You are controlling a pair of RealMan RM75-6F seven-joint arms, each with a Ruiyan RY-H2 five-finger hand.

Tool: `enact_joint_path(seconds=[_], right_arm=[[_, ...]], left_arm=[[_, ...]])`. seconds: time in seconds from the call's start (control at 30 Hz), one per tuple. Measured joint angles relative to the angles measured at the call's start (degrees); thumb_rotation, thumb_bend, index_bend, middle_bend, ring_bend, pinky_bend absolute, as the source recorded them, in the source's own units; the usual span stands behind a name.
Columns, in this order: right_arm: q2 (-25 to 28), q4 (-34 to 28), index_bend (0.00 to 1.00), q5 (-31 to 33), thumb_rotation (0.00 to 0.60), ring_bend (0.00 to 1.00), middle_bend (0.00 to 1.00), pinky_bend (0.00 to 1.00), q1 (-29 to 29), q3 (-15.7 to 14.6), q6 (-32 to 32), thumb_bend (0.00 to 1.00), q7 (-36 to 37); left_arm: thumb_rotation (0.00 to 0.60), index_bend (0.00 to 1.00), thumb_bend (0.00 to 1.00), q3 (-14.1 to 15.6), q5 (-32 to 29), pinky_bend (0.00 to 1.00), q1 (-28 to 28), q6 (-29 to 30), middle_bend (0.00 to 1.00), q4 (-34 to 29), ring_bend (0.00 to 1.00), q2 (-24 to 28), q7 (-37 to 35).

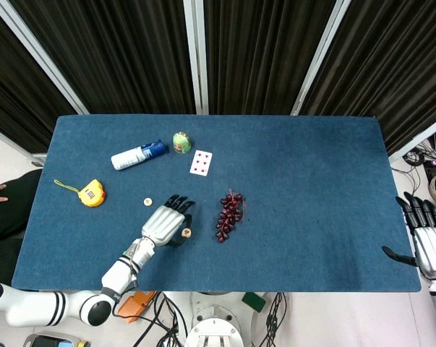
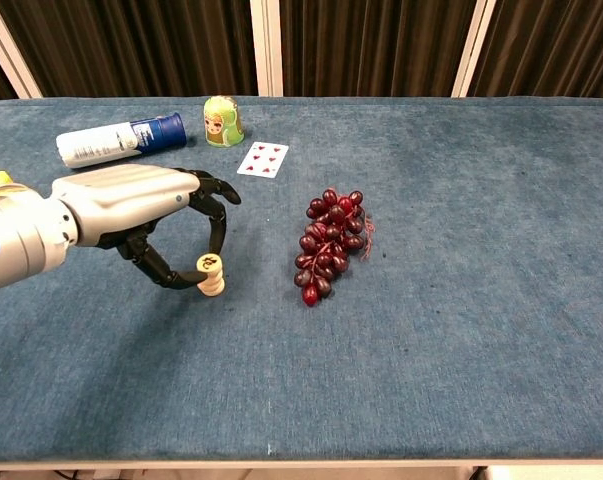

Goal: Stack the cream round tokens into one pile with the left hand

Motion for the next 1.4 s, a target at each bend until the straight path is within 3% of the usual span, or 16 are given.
enact_joint_path(seconds=[0.53,0.77,0.93,1.2,1.4], right_arm=[[0.12,-0.33,0.0,0.08,0.6,0.0,0.02,0.01,-0.02,-0.01,0.05,0.19,-0.33],[0.34,-0.41,0.0,0.09,0.6,0.0,0.02,0.01,-0.28,0.02,0.5,0.19,-0.27],[0.17,-0.4,0.0,-0.15,0.6,0.0,0.02,0.01,-0.12,-0.06,0.32,0.19,-0.29],[0.29,-1.03,0.0,-0.03,0.6,0.0,0.02,0.01,0.0,0.0,0.15,0.19,-1.12],[0.54,-2.08,0.0,-0.17,0.6,0.0,0.02,0.01,0.08,0.03,0.2,0.19,-2.19]], left_arm=[[0.6,0.41,0.31,0.03,0.19,0.0,0.18,0.22,0.09,-0.28,0.0,0.59,-0.35],[0.6,0.41,0.3,-2.44,-0.39,0.0,1.05,1.86,0.09,-0.92,0.0,3.96,-3.93],[0.6,0.41,0.29,-3.86,-3.34,0.0,1.45,1.24,0.09,3.31,0.0,4.28,-6.49],[0.6,0.41,0.28,-4.71,-8.43,0.0,2.28,-1.79,0.08,15.25,0.0,1.65,-10.7],[0.6,0.41,0.28,-4.92,-8.81,0.0,2.76,-3.64,0.08,18.52,0.0,0.2,-12.78]])
